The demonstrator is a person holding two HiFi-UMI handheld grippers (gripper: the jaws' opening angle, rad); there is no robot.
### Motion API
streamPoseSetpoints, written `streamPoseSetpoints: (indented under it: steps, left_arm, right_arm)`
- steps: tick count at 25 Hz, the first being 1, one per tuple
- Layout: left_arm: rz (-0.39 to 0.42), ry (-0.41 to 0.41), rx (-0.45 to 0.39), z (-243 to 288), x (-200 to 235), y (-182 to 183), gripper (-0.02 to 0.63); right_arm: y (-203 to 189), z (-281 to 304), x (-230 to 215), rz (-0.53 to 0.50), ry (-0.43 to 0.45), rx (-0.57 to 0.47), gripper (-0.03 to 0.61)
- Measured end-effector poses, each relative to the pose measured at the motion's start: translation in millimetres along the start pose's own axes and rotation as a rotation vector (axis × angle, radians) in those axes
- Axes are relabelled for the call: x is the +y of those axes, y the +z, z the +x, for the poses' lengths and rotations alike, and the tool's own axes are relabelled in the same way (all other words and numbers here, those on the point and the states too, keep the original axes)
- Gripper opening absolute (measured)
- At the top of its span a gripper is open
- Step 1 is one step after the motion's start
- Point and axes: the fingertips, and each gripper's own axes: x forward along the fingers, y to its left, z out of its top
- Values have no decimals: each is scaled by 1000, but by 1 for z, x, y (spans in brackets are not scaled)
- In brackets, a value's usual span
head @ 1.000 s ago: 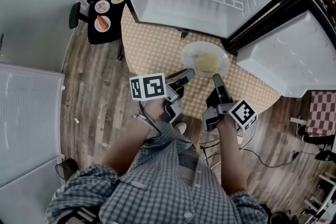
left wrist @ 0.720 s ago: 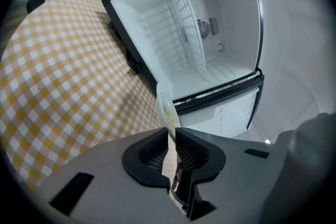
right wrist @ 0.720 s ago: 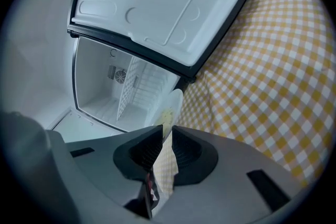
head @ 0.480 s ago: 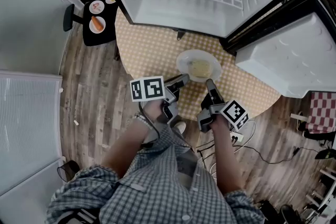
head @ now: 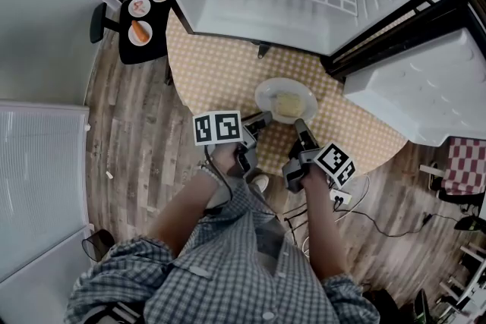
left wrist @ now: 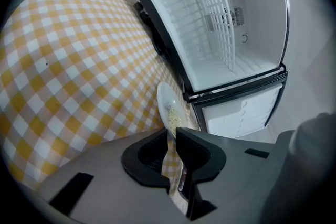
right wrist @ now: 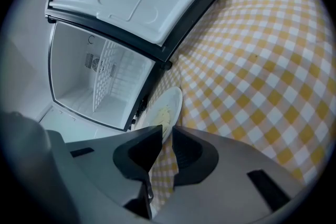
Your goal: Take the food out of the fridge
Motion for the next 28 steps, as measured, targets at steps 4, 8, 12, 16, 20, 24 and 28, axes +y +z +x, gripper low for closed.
streamPoseSetpoints:
  steps: [4,8,12,16,20,24,28]
  left_arm:
    - [3,33,18,2,9,-3,55]
    - [-2,45,23,3,12,-3,58]
    - [20,70,56,4,12,-4,66]
    - [49,77,63,2,10,-6,107]
    - [52,83,59,-5,13,-9,117]
    - [90,92,61,-13,13,-13,121]
    - [139,99,56,-20,5,-14,89]
  right_arm:
    - [-3,3,-4,-28,-34,20,44]
    - [-4,4,-5,-46,-55,28,46]
    - [-5,5,-3,-58,-63,29,46]
    - [-5,4,-2,-55,-61,28,57]
    - [-7,-1,-4,-66,-68,33,69]
    - [-7,-9,-7,-90,-83,31,71]
    - [-3,-22,2,-147,-75,6,69]
